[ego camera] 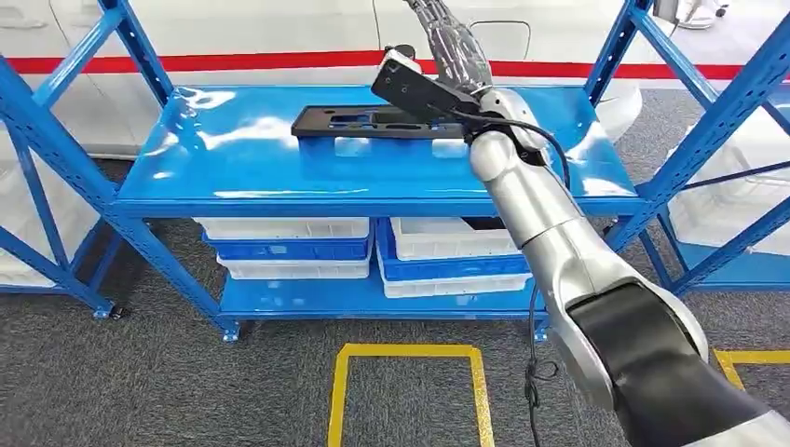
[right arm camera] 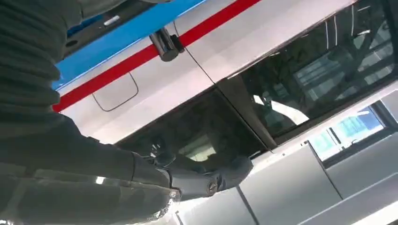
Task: Take the parts from the cabinet and place them on the table.
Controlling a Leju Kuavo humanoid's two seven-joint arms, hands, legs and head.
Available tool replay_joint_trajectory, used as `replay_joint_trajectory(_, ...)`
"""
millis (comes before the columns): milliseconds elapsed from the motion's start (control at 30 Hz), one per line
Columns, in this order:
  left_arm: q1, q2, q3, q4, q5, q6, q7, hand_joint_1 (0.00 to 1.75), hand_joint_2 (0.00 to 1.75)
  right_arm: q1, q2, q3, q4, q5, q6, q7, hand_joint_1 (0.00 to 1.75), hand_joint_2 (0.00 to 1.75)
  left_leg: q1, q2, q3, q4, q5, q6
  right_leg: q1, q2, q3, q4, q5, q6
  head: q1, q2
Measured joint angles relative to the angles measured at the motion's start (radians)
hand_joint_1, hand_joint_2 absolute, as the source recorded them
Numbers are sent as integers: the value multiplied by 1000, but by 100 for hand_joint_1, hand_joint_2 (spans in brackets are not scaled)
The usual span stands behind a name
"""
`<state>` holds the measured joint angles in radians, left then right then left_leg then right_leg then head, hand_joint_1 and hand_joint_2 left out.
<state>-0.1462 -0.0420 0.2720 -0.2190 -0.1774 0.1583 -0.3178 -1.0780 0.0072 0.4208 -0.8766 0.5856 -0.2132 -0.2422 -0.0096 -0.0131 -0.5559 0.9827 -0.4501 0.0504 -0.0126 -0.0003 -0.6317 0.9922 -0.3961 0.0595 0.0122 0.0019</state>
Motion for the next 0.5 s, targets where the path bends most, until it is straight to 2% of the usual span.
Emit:
replay_joint_trajectory(33,0,0,0,0,0,0,0,0,0,-2,-1,2,3,0,-1,0,0,175,-2,-1,1,2,-6,-6,6,-1,-1,-3,-33,-24,-2,0)
replay_joint_trajectory(67,-1,0,0,1,-1,0,0,0,0,-4,1,4,4,-1,-2,0,0,175,-1,0,-2,-1,-12,-14,10,1,13,-3,-27,-35,-2,0)
replay_joint_trajectory(100,0,-1,0,1,-3,0,0,0,0,-4,1,4,4,-2,-3,0,0,175,-1,1,4,12,-7,-18,7,2,11,-9,-17,-45,-1,0)
replay_joint_trajectory(133,2,-1,0,1,-5,0,0,0,0,-6,-2,4,5,-3,-3,0,0,175,-1,1,5,16,-6,-20,4,3,24,-9,-15,-53,0,0)
replay_joint_trajectory(167,2,5,0,1,-8,0,0,0,0,-7,-2,5,4,-5,-3,0,0,175,1,2,1,23,-17,-26,-7,4,37,-13,-15,-57,-2,0)
replay_joint_trajectory(200,2,0,0,2,-11,0,0,0,0,-11,-1,5,4,-5,-3,0,0,175,3,5,-12,55,-26,-34,-7,2,48,-15,-19,-64,-2,0)
replay_joint_trajectory(233,0,0,0,1,-11,0,0,0,0,-16,2,5,4,-6,-3,0,0,175,7,5,-44,116,-46,-42,-8,3,54,-16,-23,-70,-4,0)
replay_joint_trajectory(267,0,1,0,2,-11,0,0,0,0,-17,3,6,4,-8,-3,0,0,175,13,5,-90,193,-74,-49,-8,3,58,-16,-28,-75,-4,0)
replay_joint_trajectory(300,2,2,0,2,-11,0,0,0,0,-16,3,7,4,-8,-3,0,0,175,17,5,-143,271,-107,-56,-8,4,62,-15,-34,-75,-3,0)
replay_joint_trajectory(333,3,1,0,2,-11,0,0,0,0,-12,3,8,4,-8,-3,0,0,175,21,6,-187,324,-128,-61,-8,5,66,-15,-40,-73,-4,0)
replay_joint_trajectory(367,5,1,0,3,-11,0,0,0,0,-9,3,8,4,-8,-3,0,0,175,25,6,-208,329,-117,-64,-9,6,71,-15,-45,-72,-3,0)
replay_joint_trajectory(400,5,1,0,3,-11,0,0,0,0,-7,3,10,5,-8,-3,0,0,175,29,7,-205,292,-80,-66,-10,7,79,-15,-51,-68,-4,0)
replay_joint_trajectory(433,5,2,0,3,-11,0,0,0,0,-8,4,10,4,-8,-3,0,0,175,31,9,-178,215,-23,-66,-11,8,90,-15,-59,-65,-3,0)
replay_joint_trajectory(500,6,3,0,4,-11,0,0,0,0,-10,5,10,4,-9,-3,2,0,175,32,12,-102,30,92,-58,-13,7,109,-17,-74,-55,-3,0)
